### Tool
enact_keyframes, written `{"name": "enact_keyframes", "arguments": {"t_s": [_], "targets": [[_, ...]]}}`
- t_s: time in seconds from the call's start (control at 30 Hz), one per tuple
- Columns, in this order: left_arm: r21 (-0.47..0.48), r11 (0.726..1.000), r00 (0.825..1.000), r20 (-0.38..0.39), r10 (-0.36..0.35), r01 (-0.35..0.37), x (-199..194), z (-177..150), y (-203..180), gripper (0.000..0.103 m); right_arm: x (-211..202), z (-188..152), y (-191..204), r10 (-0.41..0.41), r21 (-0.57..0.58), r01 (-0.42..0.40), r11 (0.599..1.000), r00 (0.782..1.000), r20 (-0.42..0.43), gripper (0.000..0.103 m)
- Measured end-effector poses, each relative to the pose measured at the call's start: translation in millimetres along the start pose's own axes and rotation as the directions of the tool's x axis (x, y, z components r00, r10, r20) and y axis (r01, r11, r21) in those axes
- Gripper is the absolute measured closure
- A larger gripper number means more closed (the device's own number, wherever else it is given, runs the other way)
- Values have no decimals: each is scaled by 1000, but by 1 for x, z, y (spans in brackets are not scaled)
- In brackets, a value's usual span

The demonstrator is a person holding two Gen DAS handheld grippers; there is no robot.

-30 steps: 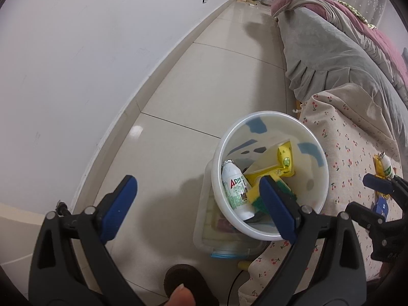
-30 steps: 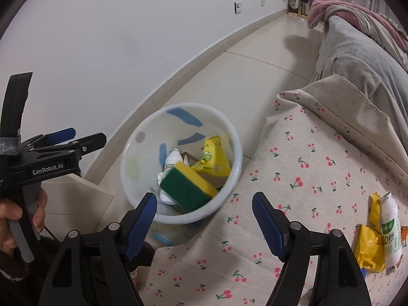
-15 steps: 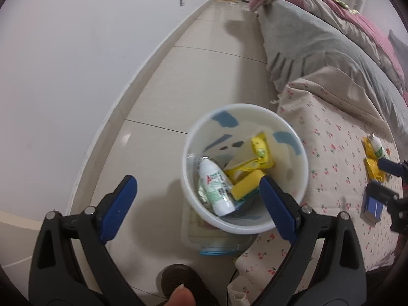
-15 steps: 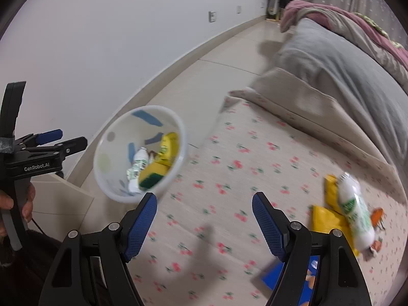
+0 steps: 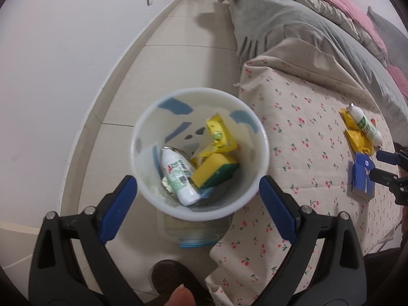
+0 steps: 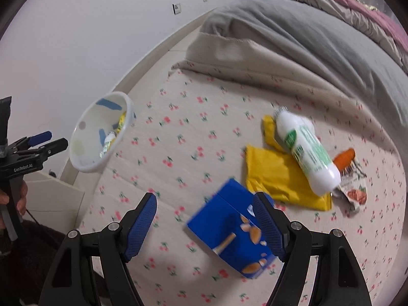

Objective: Collect trash
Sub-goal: 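Move the right tool to the flattened blue snack box and grasp it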

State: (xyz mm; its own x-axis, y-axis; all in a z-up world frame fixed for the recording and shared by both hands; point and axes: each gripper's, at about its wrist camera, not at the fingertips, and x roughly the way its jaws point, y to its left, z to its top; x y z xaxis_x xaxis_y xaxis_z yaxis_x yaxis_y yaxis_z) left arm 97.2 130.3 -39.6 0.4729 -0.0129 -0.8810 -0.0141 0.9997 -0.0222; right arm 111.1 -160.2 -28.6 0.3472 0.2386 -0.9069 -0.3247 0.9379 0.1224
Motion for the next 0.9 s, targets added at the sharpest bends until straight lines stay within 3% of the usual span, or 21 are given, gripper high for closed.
{"name": "enact_keyframes", "arguments": {"t_s": [0.37,0.5,0.7,0.9], "targets": [[27,1000,1000,-27,-12,13,7,-6,-14,7,20,-18,0,-32,-250,7,968,995,-93,24],[25,1000,999,-36,-13,14,10,-6,-15,7,28,-24,3,-61,-343,19,939,992,-114,16],[23,1000,999,-44,-21,22,12,-6,-16,7,38,-30,-1,-129,-394,67,917,982,-134,16],[32,999,999,-49,-20,22,14,-7,-21,7,42,-31,-13,-153,-381,87,921,977,-146,14]]}}
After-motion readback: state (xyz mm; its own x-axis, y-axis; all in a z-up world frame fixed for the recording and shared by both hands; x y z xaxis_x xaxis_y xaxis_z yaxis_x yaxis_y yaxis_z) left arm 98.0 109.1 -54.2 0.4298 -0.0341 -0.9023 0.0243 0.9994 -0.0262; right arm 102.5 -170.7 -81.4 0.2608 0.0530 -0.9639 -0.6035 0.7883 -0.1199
